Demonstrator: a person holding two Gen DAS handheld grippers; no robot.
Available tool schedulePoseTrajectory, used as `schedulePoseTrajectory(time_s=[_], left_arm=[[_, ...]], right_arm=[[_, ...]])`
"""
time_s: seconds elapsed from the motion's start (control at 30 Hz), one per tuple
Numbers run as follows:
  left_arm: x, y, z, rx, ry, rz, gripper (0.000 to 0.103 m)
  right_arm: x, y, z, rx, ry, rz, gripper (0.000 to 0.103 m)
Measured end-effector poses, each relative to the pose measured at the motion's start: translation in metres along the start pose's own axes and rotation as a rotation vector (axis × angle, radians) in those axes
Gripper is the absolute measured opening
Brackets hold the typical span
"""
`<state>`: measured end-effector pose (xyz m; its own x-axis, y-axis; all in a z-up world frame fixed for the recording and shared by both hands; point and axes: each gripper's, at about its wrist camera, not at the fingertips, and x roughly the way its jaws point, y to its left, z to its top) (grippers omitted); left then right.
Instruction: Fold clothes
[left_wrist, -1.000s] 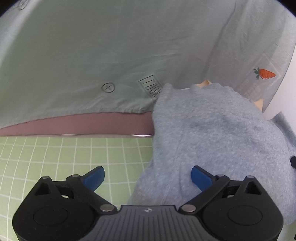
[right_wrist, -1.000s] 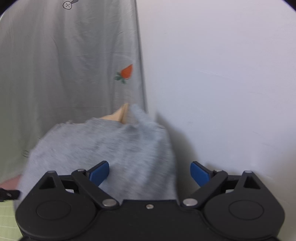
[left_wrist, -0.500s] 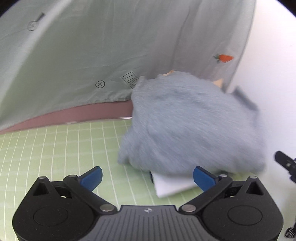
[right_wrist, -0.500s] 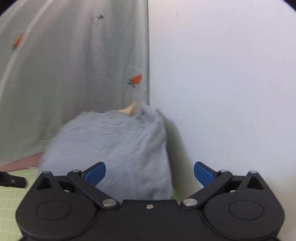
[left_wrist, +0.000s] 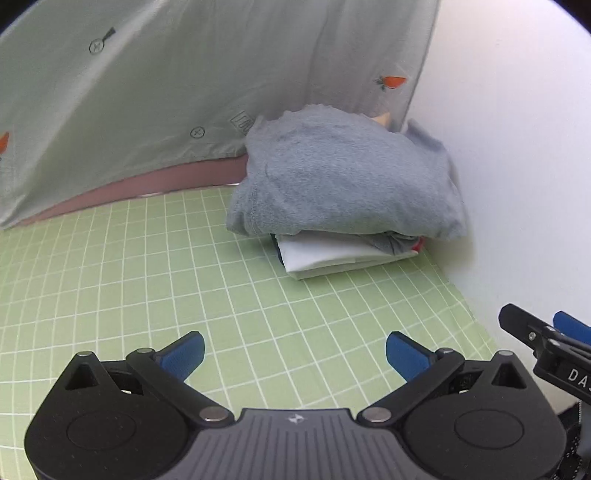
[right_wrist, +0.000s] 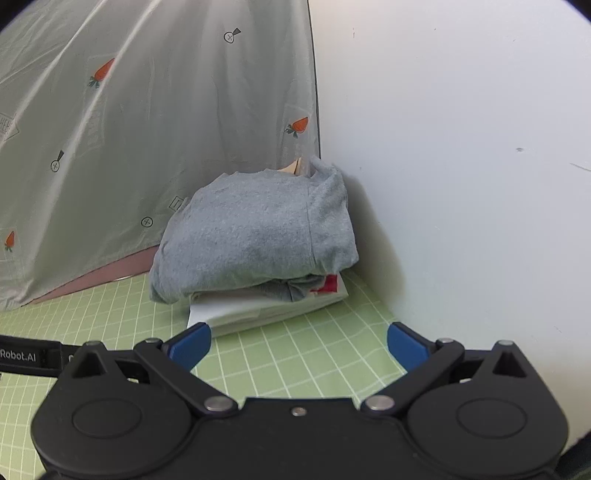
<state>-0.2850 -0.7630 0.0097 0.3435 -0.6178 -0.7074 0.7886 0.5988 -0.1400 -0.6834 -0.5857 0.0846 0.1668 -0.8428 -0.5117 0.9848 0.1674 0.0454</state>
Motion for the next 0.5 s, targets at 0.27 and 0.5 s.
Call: schedulePoseTrajectory(time_s=[0.27, 0.5], left_arm=[[-0.025, -0.009, -0.017, 0.126, -0.076, 0.004, 0.103], [-0.037, -0.016, -0.025, 0.216, -0.136, 0.007, 0.103]], right_arm=[[-0.036, 0.003, -0.021, 0.03, -0.001, -0.031, 0.103], [-0.052, 0.006, -0.027, 0.035, -0.015, -0.047, 0.103]])
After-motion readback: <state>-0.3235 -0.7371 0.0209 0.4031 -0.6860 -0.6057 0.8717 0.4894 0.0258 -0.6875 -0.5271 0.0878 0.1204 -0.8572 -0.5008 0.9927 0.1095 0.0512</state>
